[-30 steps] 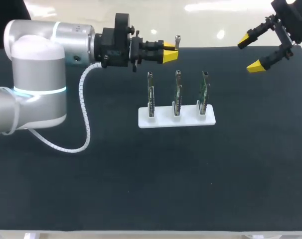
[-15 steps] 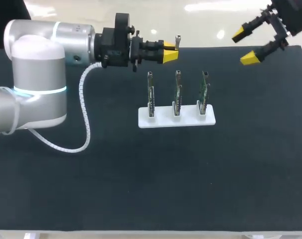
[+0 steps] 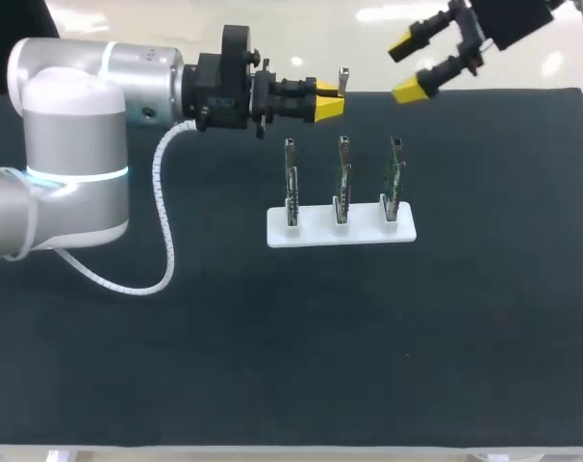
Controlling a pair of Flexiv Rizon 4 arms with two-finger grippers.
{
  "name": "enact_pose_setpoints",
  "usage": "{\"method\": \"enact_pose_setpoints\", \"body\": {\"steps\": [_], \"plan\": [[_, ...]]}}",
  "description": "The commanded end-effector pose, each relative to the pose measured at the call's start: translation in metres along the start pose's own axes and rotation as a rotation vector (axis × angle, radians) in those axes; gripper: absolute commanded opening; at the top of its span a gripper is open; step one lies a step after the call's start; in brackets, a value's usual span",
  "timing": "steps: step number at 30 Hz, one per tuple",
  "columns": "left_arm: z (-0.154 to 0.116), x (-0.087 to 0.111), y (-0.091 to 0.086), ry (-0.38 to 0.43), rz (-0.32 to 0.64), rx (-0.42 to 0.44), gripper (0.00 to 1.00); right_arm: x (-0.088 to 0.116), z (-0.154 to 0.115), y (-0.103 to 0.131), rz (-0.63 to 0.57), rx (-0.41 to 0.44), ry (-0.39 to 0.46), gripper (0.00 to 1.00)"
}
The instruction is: Pick up the optical module with the left hand, and insert it into the network port with the right hand.
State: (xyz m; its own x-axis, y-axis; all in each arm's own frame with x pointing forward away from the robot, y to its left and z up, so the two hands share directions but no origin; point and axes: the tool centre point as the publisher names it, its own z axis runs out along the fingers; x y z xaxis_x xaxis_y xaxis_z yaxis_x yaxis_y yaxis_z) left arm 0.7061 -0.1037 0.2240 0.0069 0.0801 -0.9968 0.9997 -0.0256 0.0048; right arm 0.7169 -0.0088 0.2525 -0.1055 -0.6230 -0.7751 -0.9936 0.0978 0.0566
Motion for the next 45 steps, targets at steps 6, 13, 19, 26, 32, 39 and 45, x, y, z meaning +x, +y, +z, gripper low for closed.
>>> {"method": "enact_pose_setpoints", "body": {"steps": [6, 13, 19, 26, 32, 39, 45], "plan": [[0.0, 0.001, -0.001, -0.003, 0.002, -0.004, 0.0, -0.021, 0.014, 0.004, 0.008, 0.012, 0.02, 1.0], [0.0, 0.001, -0.001, -0.003, 0.002, -0.004, 0.0, -0.03, 0.022, 0.006, 0.019, 0.016, 0.011, 1.0], [0.0, 0.001, -0.001, -0.003, 0.002, -0.004, 0.0, -0.039, 0.027, 0.008, 0.031, 0.021, 0.014, 1.0], [0.0, 0.001, -0.001, -0.003, 0.002, -0.004, 0.0, -0.043, 0.033, 0.01, 0.037, 0.028, 0.016, 0.91], [0.0, 0.001, -0.001, -0.003, 0.002, -0.004, 0.0, -0.044, 0.039, 0.014, 0.039, 0.044, 0.014, 0.49], [0.0, 0.001, -0.001, -0.003, 0.002, -0.004, 0.0, -0.042, 0.045, 0.02, 0.032, 0.053, 0.012, 0.45], [0.0, 0.001, -0.001, -0.003, 0.002, -0.004, 0.0, -0.042, 0.047, 0.024, 0.03, 0.055, 0.011, 0.43]]}}
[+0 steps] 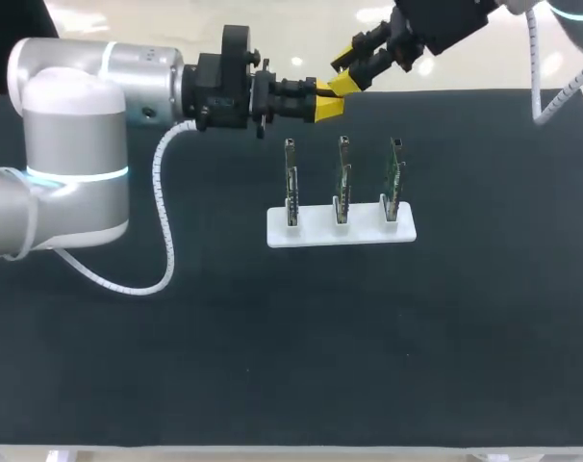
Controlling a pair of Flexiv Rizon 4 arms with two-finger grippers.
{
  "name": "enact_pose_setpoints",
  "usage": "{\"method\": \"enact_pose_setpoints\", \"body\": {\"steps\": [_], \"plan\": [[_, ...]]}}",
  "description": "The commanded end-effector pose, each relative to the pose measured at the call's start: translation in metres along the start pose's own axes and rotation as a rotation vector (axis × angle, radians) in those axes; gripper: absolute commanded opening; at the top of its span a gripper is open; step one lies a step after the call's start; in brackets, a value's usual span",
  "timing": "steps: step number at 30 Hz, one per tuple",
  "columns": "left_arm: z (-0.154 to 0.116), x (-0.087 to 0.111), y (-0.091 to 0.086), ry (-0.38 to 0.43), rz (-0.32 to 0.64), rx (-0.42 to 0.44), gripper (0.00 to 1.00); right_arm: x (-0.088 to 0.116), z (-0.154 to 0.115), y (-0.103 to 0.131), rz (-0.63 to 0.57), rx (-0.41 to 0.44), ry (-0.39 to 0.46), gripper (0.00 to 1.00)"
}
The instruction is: Pick up the optical module with the left hand, and insert it into the network port with the right hand.
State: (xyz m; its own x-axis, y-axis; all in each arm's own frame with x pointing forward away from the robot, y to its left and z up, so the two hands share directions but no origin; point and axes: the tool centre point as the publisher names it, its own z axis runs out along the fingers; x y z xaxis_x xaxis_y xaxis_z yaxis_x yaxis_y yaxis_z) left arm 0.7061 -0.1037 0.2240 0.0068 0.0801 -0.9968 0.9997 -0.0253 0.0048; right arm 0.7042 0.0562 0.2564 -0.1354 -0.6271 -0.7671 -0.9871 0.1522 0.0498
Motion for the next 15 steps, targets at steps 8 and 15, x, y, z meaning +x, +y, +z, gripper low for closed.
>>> {"method": "enact_pose_setpoints", "body": {"steps": [8, 15], "plan": [[-0.0001, 0.0007, -0.0012, -0.003, 0.002, -0.004, 0.0, 0.0026, -0.0044, 0.0035, -0.005, 0.001, 0.004, 0.36], [-0.0001, 0.0007, -0.0012, -0.003, 0.002, -0.004, 0.0, 0.0028, -0.0064, 0.0005, -0.01, -0.006, 0.006, 0.0]]}}
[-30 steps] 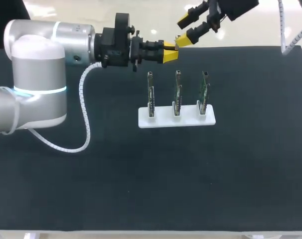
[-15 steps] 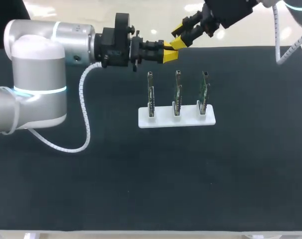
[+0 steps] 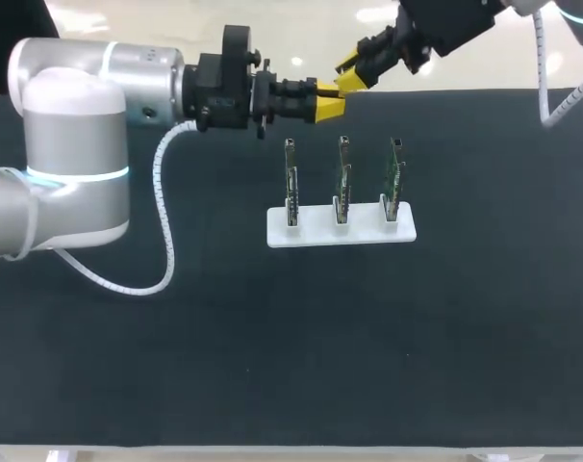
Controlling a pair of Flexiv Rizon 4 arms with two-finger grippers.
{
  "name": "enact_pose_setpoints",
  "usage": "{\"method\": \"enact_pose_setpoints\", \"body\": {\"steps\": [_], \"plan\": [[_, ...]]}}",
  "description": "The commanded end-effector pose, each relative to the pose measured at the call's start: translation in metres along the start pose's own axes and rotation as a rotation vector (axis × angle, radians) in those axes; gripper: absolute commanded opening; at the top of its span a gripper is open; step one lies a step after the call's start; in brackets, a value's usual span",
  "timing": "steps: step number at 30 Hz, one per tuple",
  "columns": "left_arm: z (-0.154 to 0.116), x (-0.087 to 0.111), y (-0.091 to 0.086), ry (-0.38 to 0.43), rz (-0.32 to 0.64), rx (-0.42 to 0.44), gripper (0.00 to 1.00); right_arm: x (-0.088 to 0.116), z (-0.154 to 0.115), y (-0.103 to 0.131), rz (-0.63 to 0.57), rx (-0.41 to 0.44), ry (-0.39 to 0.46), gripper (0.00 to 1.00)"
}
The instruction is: Pick up the optical module with the left hand, and insert it into the network port with the right hand.
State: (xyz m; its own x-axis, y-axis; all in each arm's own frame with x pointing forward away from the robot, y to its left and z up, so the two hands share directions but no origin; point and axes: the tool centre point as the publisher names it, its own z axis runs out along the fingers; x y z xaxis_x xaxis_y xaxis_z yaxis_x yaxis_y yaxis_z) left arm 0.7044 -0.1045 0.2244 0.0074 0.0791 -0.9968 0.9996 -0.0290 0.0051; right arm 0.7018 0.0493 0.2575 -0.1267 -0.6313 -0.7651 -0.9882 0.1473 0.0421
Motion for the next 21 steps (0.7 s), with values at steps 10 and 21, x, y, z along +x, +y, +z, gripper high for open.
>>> {"method": "enact_pose_setpoints", "body": {"steps": [10, 21], "plan": [[-0.001, 0.001, 0.0, -0.002, 0.002, -0.008, 1.0, 0.0, -0.001, -0.004, -0.008, -0.016, 0.005, 0.0], [-0.016, 0.003, 0.003, 0.04, 0.007, -0.002, 1.0, 0.007, -0.004, -0.005, -0.021, -0.023, 0.009, 0.0]]}}
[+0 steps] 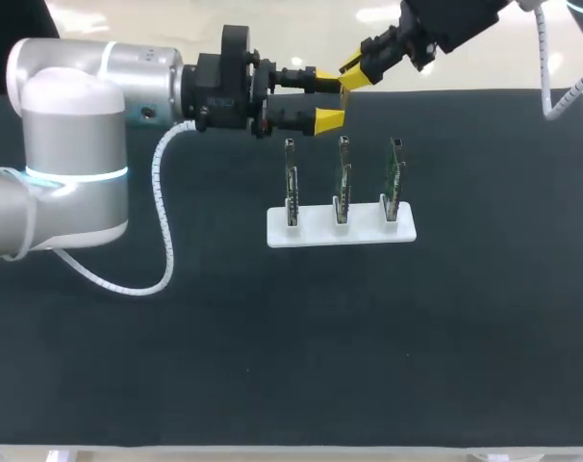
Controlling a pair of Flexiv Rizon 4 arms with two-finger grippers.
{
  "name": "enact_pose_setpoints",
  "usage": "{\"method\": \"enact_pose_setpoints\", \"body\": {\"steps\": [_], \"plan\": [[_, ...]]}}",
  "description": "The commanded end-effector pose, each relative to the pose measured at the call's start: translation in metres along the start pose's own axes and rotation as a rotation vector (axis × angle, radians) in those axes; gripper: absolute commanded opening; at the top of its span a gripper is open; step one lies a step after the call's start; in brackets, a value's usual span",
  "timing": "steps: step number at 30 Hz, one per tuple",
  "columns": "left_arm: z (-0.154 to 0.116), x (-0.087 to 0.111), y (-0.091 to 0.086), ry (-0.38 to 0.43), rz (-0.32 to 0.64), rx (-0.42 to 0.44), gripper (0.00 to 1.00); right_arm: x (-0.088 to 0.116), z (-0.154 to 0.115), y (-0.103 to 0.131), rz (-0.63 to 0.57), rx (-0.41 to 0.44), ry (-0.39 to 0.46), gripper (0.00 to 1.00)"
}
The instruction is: Pick up the optical module with the left hand, and insert it into the network port with the right hand.
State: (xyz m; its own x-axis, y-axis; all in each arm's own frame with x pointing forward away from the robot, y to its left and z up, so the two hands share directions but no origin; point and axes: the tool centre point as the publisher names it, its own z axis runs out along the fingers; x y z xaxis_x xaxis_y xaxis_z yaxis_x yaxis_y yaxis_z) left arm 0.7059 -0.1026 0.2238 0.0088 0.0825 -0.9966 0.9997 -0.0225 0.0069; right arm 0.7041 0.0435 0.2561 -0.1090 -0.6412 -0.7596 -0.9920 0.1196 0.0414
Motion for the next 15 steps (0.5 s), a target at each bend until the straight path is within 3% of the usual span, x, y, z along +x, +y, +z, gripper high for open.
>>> {"method": "enact_pose_setpoints", "body": {"steps": [1, 15], "plan": [[-0.021, 0.004, 0.002, 0.059, 0.007, 0.008, 1.0, 0.003, -0.001, -0.002, -0.005, -0.002, 0.0, 0.0], [-0.104, 0.008, 0.013, 0.423, 0.018, 0.016, 1.0, 0.013, -0.006, -0.006, -0.029, -0.017, 0.009, 0.0]]}}
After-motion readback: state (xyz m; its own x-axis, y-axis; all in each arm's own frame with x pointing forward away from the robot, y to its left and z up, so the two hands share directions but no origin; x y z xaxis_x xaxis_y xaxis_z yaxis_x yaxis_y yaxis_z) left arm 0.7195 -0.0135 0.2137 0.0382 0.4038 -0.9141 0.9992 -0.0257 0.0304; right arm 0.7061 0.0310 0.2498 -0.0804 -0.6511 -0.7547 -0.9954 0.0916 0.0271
